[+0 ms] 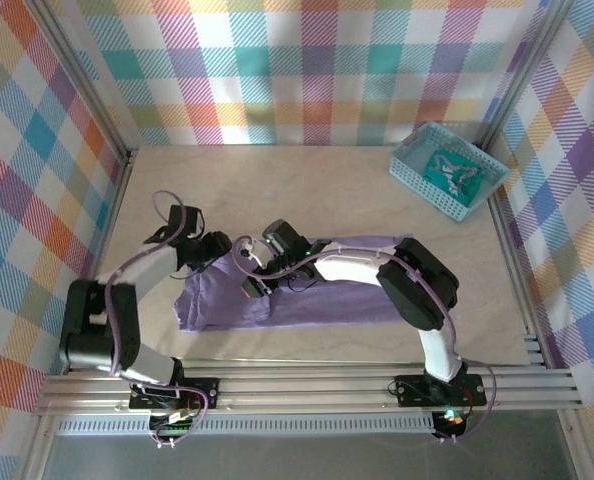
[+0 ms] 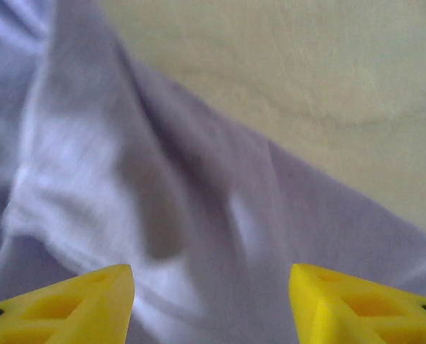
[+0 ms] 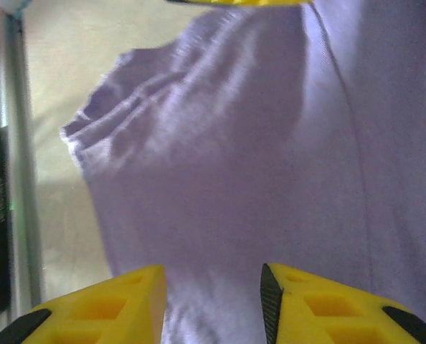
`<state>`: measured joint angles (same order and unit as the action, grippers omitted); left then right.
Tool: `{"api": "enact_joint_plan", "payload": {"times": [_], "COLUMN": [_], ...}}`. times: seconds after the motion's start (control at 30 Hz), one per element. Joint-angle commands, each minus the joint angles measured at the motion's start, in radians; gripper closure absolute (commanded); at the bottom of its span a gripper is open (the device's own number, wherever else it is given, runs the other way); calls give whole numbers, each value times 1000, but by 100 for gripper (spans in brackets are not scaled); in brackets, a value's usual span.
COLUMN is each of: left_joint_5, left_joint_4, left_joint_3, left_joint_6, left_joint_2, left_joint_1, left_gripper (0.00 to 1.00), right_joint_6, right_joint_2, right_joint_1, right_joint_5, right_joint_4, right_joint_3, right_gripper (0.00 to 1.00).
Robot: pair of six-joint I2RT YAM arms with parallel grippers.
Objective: Fold the inside-out t-shirt
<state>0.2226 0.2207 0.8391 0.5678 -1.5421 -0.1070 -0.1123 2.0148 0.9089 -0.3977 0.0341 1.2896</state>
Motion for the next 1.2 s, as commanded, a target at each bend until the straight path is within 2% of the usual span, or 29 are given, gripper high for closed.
{"api": "enact_joint_plan", "payload": {"times": [0.0,0.2,0.3,0.43,0.6,0.77,0.8,0.9,1.17], "left_joint_5": [-26,-89,-131,-157,-240,-246,-250,-222,-46], "left_joint_4": [-145,-104,-84,-61,26,134,140,136,122], "left_joint_3": [93,190,177,141,21,-87,-101,-114,-117], "left_joint_6": [-26,-42,-50,-70,-89,-114,-124,-157,-195], "left_joint_2": [-116,-281,-261,-149,32,93,94,72,10], "left_joint_1": [-4,36,58,67,73,83,85,85,75], "left_gripper": [41,41,41,38,18,0,0,0,0], "right_joint_6": [-85,-91,-98,-86,-55,-47,-45,-38,-42], "right_joint_2": [51,84,72,34,-74,-176,-192,-218,-238], "right_joint_1": [-28,-36,-50,-64,-71,-84,-88,-96,-105], "right_joint_5": [12,47,50,21,4,5,5,-1,-12], "right_joint_4": [12,72,83,104,134,131,133,131,112], "right_joint_3": [22,5,-4,18,4,-85,-100,-132,-167], "right_gripper": [63,66,66,62,54,44,42,38,39]}}
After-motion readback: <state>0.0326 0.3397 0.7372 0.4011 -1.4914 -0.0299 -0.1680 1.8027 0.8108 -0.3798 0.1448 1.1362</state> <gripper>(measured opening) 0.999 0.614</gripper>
